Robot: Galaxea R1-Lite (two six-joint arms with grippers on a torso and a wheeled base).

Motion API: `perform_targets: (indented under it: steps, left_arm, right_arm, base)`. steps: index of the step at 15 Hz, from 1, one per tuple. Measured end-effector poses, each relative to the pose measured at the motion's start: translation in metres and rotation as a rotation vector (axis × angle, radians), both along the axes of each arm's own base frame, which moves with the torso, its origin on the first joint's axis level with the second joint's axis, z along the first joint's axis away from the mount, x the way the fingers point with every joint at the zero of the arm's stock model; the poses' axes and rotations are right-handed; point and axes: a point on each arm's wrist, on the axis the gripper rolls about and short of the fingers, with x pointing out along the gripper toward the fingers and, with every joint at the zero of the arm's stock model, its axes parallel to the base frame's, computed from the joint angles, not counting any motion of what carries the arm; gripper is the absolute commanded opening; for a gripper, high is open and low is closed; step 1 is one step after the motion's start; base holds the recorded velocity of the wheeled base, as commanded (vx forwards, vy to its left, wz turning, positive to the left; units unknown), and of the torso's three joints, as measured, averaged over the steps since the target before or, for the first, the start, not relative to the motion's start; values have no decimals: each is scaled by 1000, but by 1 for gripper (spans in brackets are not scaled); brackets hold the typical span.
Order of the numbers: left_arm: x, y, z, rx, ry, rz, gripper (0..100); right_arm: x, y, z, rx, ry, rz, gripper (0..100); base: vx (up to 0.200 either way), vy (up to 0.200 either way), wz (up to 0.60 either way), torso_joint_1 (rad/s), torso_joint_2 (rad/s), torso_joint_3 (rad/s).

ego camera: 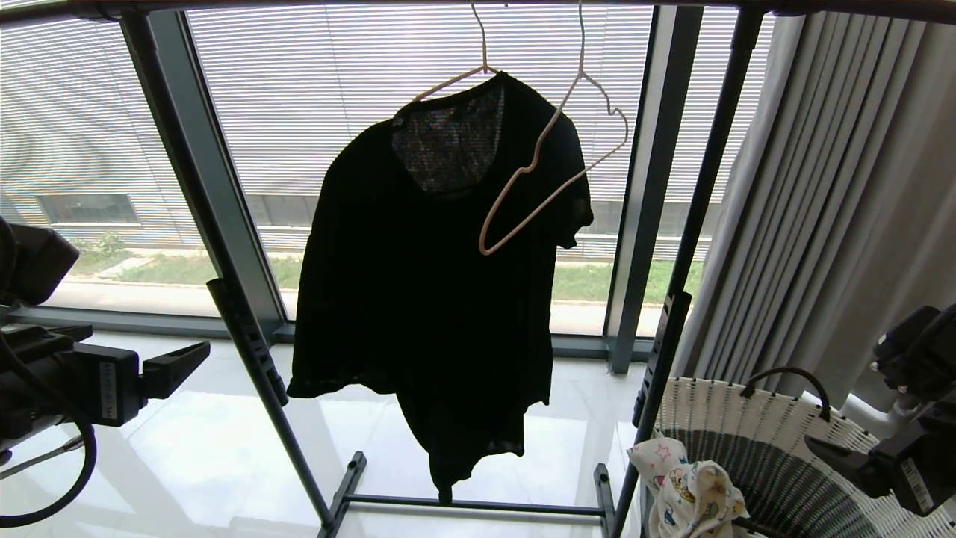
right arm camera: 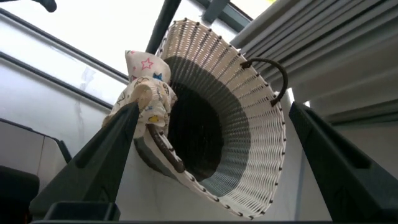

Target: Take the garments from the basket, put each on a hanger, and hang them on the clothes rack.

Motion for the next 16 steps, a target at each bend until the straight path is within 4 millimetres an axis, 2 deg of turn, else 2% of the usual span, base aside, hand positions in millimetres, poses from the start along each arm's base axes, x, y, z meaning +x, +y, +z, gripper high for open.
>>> perform_targets:
  steps: [3, 8, 11, 16]
  left_arm:
    - [-2, 0, -9, 0, 30, 1, 100]
    - [-9, 0, -10, 1, 19, 1, 100]
    - [-10, 0, -12, 3, 25, -3, 100]
    - [-13, -3, -13, -5, 22, -34, 100]
  right_arm:
    - [11, 2, -21, -38, 108, -7, 100]
    - [47, 13, -55, -66, 178, -38, 100]
    - [59, 19, -86, -111, 261, -37, 100]
    - [81, 32, -129, -148, 285, -45, 100]
  base:
    - [0, 0, 0, 0, 0, 0]
    - [0, 0, 0, 0, 0, 0]
    - [0, 0, 0, 0, 0, 0]
    - [0, 0, 0, 0, 0, 0]
